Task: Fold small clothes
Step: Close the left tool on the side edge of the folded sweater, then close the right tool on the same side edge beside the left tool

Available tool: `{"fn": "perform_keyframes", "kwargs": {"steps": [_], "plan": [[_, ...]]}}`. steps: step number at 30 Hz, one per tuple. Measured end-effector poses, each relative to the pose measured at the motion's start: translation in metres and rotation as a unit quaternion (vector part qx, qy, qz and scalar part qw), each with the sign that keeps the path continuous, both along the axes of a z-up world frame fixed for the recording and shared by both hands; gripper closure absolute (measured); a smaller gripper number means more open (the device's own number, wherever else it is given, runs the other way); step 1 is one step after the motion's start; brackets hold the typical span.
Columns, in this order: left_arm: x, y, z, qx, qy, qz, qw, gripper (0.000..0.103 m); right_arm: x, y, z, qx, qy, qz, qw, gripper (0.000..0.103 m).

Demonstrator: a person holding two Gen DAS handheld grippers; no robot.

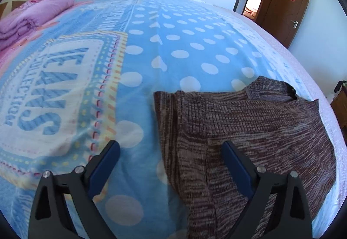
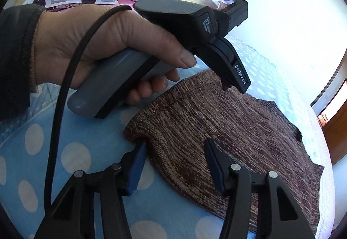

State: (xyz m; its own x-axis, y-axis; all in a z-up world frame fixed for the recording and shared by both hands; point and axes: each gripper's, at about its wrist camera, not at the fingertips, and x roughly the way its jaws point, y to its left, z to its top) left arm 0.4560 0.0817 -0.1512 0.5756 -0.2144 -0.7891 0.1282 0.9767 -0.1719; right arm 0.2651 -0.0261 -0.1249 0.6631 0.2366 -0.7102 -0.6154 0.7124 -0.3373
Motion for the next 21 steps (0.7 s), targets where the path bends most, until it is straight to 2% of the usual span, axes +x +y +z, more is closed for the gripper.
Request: {"fn": "perform_keyframes", "kwargs": {"steps": [4,8,10,14,18,20,21], "plan": [[0.003,0.0,-0.001,-0.011,-0.005,-0.004,0.9999,0.009,0.004,-0.002,-0.001,0.004,0.007,-0.003,1.0,0.054],[0.003,-0.008,0.0,-0.007,-0.014,-0.023,0.9996,0.028,-0.002,0.003,0.001,-0.001,0.004,0.005,1.0,0.066],[0.005,-0.009,0.0,-0.015,-0.012,-0.032,0.9993,0.036,-0.008,0.008,0.001,-0.007,0.001,0.013,1.0,0.076],[0.009,-0.004,-0.003,-0.047,-0.001,-0.034,0.9983,0.052,-0.015,0.017,-0.001,-0.016,-0.004,0.02,1.0,0.084],[0.013,-0.001,-0.007,-0.075,0.011,-0.037,0.9964,0.077,-0.014,0.014,-0.001,-0.008,0.007,0.02,1.0,0.092],[0.014,-0.001,-0.007,-0.086,0.017,-0.045,0.9952,0.086,-0.014,0.013,0.0,-0.003,0.012,0.017,1.0,0.094],[0.014,-0.003,-0.006,-0.088,0.02,-0.049,0.9948,0.087,-0.013,0.012,0.001,-0.001,0.013,0.017,1.0,0.094]]}}
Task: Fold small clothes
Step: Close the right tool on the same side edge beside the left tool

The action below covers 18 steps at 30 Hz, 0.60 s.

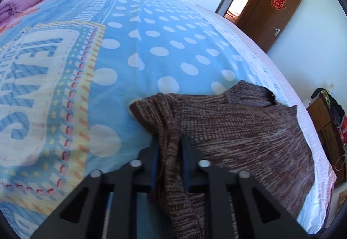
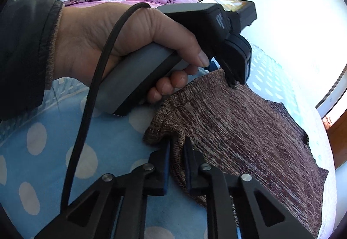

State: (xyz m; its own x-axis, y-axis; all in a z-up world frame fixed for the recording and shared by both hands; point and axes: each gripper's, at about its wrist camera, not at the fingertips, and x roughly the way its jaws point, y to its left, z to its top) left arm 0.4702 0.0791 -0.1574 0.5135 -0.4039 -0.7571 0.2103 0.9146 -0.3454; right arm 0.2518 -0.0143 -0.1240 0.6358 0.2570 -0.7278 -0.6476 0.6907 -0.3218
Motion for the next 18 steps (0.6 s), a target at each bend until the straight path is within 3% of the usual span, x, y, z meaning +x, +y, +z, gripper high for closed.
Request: {"fn": "perform_keyframes", "kwargs": {"steps": [5,18], "plan": [[0.001,0.001,0.006,-0.008,0.016,0.007,0.9998,0.088,0.011,-0.017,0.01,0.036,0.005,-0.009,0.999,0.095],[-0.008,-0.018,0.049,-0.002,-0.013,0.005,0.9999,0.089,0.01,-0.062,0.043,0.087,-0.018,-0.047,0.995,0.096]]}}
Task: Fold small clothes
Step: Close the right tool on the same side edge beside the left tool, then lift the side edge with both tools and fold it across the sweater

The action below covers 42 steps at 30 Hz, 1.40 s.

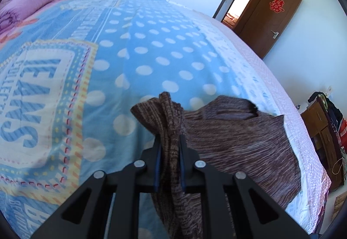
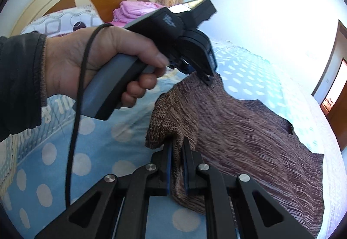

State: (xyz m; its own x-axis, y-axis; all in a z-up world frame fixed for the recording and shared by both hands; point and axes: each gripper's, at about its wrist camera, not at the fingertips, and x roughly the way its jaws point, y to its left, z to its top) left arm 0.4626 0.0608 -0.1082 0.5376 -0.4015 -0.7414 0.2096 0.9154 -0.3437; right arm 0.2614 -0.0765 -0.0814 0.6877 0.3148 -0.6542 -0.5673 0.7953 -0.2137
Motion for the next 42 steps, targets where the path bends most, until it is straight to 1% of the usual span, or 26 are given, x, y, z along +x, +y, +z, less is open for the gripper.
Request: {"fn": "perform_keyframes", "kwargs": {"steps": [5,12,16,18,23,28,32,35,37,42], "plan": [[-0.005,-0.02,0.02,-0.013,-0.014,-0.015,0.9997,0.089,0.002,-0.029,0.01,0.031,0.004,-0.026,0.999,0.096],[-0.008,-0.057,0.051,-0.028,-0.044,-0.029,0.9982,0.089,-0.004,-0.079,0.036,0.076,-0.002,-0.058,0.995,0.096],[-0.008,-0.083,0.061,-0.033,-0.053,-0.045,0.997,0.089,-0.01,-0.11,0.048,0.101,-0.001,-0.075,0.992,0.096],[-0.008,-0.101,0.065,-0.033,-0.056,-0.057,0.9963,0.089,-0.01,-0.119,0.05,0.108,0.002,-0.083,0.991,0.096],[-0.005,-0.141,0.068,-0.036,-0.057,-0.082,0.9944,0.089,-0.013,-0.145,0.049,0.12,0.013,-0.105,0.987,0.096],[-0.004,-0.177,0.068,-0.039,-0.056,-0.103,0.9923,0.089,-0.018,-0.183,0.053,0.152,0.029,-0.131,0.979,0.096],[-0.002,-0.204,0.064,-0.036,-0.053,-0.12,0.9906,0.089,-0.02,-0.208,0.05,0.162,0.041,-0.155,0.974,0.096],[-0.003,-0.226,0.057,-0.03,-0.05,-0.137,0.9889,0.089,-0.021,-0.226,0.044,0.16,0.054,-0.173,0.97,0.096],[-0.005,-0.241,0.053,-0.018,-0.05,-0.146,0.9878,0.089,-0.021,-0.239,0.039,0.163,0.067,-0.185,0.967,0.096],[-0.01,-0.281,0.037,0.015,-0.048,-0.171,0.984,0.089,-0.02,-0.268,0.021,0.192,0.107,-0.219,0.951,0.097]]}}
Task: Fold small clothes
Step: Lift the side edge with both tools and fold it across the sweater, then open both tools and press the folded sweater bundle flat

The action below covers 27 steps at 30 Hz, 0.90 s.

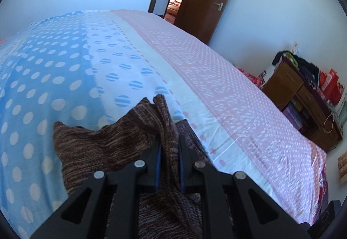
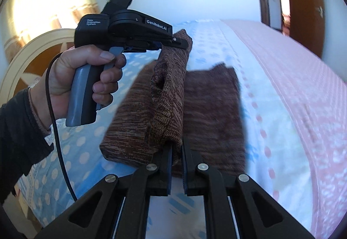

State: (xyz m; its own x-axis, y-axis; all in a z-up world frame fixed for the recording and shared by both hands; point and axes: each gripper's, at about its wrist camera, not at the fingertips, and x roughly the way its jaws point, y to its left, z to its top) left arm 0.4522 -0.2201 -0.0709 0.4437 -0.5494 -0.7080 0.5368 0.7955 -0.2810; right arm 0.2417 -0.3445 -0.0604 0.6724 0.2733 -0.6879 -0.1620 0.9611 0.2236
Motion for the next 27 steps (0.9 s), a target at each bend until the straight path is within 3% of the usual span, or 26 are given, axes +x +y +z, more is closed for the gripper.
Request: {"fn": "perform_keyframes", "kwargs": {"steps": [8,11,13,14,15,17,18,19,22,24,27], "plan": [[-0.009,-0.039,-0.019,0.05,-0.02,-0.017,0.9984,0.088,0.001,-0.035,-0.025,0.038,0.046,-0.048,0.997,0.097],[-0.018,-0.037,-0.015,0.065,-0.04,-0.006,0.9971,0.077,0.004,-0.051,-0.036,0.062,0.065,-0.058,0.994,0.099],[-0.032,-0.025,-0.005,0.064,-0.064,-0.006,0.9959,0.061,0.003,-0.056,-0.035,0.073,0.064,-0.058,0.994,0.098],[-0.044,-0.012,0.004,0.065,-0.088,-0.001,0.994,0.043,0.001,-0.059,-0.033,0.074,0.061,-0.06,0.994,0.098],[-0.054,0.0,0.009,0.063,-0.106,0.004,0.9923,0.032,-0.001,-0.061,-0.031,0.077,0.058,-0.063,0.993,0.095],[-0.075,0.023,0.013,0.069,-0.133,0.006,0.9887,0.031,-0.006,-0.064,-0.027,0.064,0.057,-0.081,0.993,0.075],[-0.083,0.033,0.011,0.077,-0.137,0.01,0.9875,0.031,-0.008,-0.065,-0.024,0.057,0.048,-0.091,0.993,0.05],[-0.086,0.04,0.008,0.085,-0.139,0.013,0.9866,0.031,-0.012,-0.067,-0.019,0.051,0.033,-0.102,0.993,0.04],[-0.102,0.062,-0.013,0.115,-0.137,0.034,0.9834,0.031,-0.009,-0.07,0.002,0.031,-0.003,-0.124,0.992,0.041],[-0.108,0.076,-0.03,0.104,-0.112,0.049,0.9871,0.031,0.002,-0.065,0.011,0.031,-0.011,-0.113,0.993,0.042],[-0.11,0.086,-0.045,0.083,-0.084,0.063,0.9911,0.031,0.031,-0.043,0.022,0.016,-0.015,-0.063,0.998,0.065]]}}
